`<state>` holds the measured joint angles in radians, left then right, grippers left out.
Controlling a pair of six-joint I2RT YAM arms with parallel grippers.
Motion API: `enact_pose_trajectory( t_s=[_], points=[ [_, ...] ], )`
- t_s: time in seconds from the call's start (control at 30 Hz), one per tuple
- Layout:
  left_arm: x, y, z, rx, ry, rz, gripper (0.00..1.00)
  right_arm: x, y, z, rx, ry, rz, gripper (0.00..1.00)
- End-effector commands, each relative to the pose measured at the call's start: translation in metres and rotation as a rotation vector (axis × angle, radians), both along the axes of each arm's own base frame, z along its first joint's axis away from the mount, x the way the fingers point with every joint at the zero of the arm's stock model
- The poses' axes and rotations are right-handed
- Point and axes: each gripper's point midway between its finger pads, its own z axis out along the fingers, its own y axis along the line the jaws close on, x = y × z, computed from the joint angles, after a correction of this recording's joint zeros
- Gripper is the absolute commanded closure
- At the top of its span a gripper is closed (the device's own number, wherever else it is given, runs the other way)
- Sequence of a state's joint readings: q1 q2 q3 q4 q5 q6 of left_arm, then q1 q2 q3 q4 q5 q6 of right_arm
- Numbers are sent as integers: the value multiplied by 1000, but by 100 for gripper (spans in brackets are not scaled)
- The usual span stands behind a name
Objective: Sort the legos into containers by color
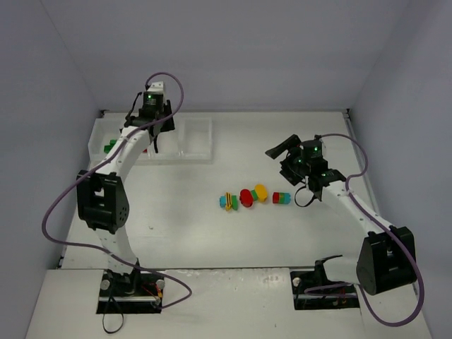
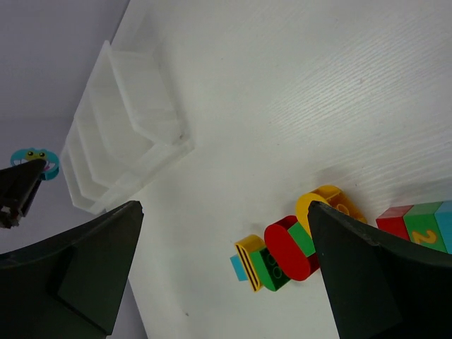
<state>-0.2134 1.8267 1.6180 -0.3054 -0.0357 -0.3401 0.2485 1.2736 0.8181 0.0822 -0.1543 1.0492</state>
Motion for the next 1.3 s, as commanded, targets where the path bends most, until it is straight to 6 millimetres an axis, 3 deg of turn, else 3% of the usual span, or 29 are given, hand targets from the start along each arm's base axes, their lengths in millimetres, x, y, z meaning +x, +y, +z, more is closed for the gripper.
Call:
enact_pose_trajectory(
  t_s=[0.0, 0.07, 0.1, 0.37, 0.53, 0.6, 0.63, 0.67, 0.7, 0.73, 0.77, 0.93, 1.03, 1.07, 1.13, 1.23, 1.27],
  points=[
    [13, 21, -2, 93, 36, 23, 86, 12, 1, 21, -33, -79, 27, 0],
    [21, 31, -3, 104, 50, 42, 81, 12, 1, 20, -50, -82, 45, 0],
    [25, 32, -14, 106, 73, 43, 79, 12, 1, 21, -57, -85, 51, 0],
    [40, 41, -27, 126, 106, 47, 49, 11, 2, 9, -103, -64, 95, 1],
    [37, 40, -17, 103, 94, 51, 42, 10, 3, 5, -125, -58, 120, 3],
    [30, 35, -2, 65, 69, 45, 42, 10, 2, 6, -141, -66, 124, 9],
    [22, 29, -5, 45, 78, 26, 42, 11, 1, 7, -158, -73, 133, 11],
    [14, 25, 11, 23, 50, 14, 42, 11, 1, 8, -170, -79, 139, 18],
    [8, 21, 13, 2, 50, 14, 42, 12, 0, 9, -185, -83, 136, 22],
    [-5, 11, 2, -14, 78, -11, 42, 12, 0, 11, -206, -93, 148, 25],
    [-18, 0, 18, -49, 51, -49, 42, 12, 3, 13, -218, -102, 161, 31],
    [-88, -59, 9, -127, 113, -207, 42, 11, 14, 14, -285, -116, 204, 49],
    [-121, -86, 3, -148, 157, -286, 41, 7, 27, 9, -326, -115, 246, 53],
    [-140, -106, -9, -165, 202, -345, 41, 5, 34, 7, -335, -115, 270, 53],
    [-166, -124, -24, -191, 257, -405, 38, 2, 40, 4, -341, -110, 291, 53],
    [-185, -130, -35, -205, 292, -413, 35, -3, 51, 2, -351, -114, 342, 52],
    [-193, -127, -47, -220, 323, -394, 34, -5, 57, 2, -366, -120, 372, 52]
  ],
)
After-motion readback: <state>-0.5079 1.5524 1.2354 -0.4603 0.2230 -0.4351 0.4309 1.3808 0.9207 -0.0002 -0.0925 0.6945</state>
